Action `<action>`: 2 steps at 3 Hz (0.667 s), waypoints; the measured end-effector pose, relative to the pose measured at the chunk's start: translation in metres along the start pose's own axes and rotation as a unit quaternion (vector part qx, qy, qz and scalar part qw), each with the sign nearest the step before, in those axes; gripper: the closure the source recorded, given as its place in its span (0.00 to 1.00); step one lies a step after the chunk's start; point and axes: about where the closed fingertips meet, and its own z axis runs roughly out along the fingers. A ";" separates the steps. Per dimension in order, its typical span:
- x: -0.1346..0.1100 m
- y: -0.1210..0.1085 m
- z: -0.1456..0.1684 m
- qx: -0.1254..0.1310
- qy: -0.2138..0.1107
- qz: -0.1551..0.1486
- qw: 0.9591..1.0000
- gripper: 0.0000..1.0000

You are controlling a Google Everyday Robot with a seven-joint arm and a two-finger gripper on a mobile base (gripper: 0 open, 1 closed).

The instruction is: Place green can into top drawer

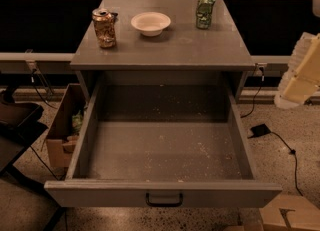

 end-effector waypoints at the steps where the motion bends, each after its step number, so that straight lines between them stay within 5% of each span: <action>1: 0.000 0.000 0.001 0.002 -0.002 0.003 1.000 0.00; 2: 0.006 -0.002 0.015 0.028 -0.028 0.045 0.998 0.00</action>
Offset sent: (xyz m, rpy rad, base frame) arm 0.0348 -0.0248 -0.0583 0.2910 -0.1527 -0.2328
